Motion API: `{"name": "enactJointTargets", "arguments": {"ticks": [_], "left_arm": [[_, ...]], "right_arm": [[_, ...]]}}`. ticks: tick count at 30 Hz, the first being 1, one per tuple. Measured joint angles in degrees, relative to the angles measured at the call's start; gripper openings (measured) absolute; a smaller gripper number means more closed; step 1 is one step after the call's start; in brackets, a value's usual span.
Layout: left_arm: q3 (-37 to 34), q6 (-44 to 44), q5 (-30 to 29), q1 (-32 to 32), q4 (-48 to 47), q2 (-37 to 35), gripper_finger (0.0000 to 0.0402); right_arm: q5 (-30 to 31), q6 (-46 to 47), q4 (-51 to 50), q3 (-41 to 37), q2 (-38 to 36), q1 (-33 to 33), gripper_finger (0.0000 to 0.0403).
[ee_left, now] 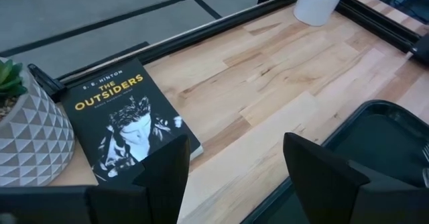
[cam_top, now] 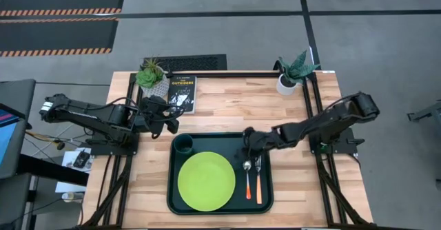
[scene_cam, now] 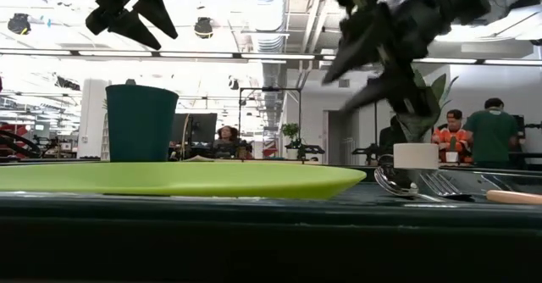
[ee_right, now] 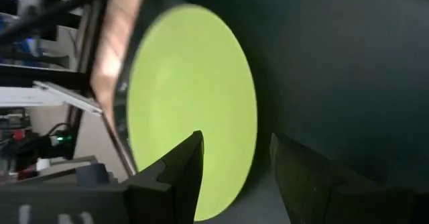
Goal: Pick and place plate/cup/fork/spoon on tray
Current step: Return to Home Position
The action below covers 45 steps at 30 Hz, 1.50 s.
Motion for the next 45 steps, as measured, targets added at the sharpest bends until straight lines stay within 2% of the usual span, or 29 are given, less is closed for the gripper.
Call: {"name": "enactJointTargets", "arguments": {"ticks": [7, 13, 20, 24, 28, 32, 36, 41, 45], "left_arm": [[0.0, -0.1, 1.3, 0.0, 0.0, 0.0, 0.0229], [0.3, -1.2, 4.9, 0.0, 0.7, -0.5, 0.0229], [9.1, 11.2, 7.1, 0.0, 1.0, -1.5, 0.0229], [13.8, 20.7, 6.8, 0.1, 0.3, -1.6, 0.0229], [15.1, 29.1, 10.0, 0.0, -0.5, -2.0, 0.0229], [13.5, 32.7, 10.5, 0.3, 3.4, -5.1, 0.0229], [9.9, 33.9, 15.0, 1.3, 7.9, -12.3, 0.0229], [-0.1, 35.6, 21.2, 1.5, 16.6, -25.5, 0.0229], [-9.6, 35.7, 20.7, 1.5, 21.4, -36.0, 0.0229]], "right_arm": [[0.0, -10.0, -2.2, 0.0, -11.5, -4.3, 0.0191], [0.0, -18.1, -2.3, 0.0, -22.4, -8.0, 0.0185], [-0.1, -30.4, -4.0, 0.0, -34.5, -11.5, 0.0188], [0.0, -37.3, -11.7, 0.0, -40.7, -13.9, 0.0189], [1.3, -42.8, -16.1, -0.2, -45.6, -16.1, 0.0186], [0.3, -49.1, -15.6, -0.2, -48.8, -16.6, 0.0184], [-2.9, -54.6, -13.6, -0.8, -52.1, -16.5, 0.0183], [-3.4, -54.3, -8.3, -7.5, -57.6, -16.5, 0.0185], [-2.8, -51.8, 1.7, -16.5, -62.9, -17.2, 0.0183]]}}
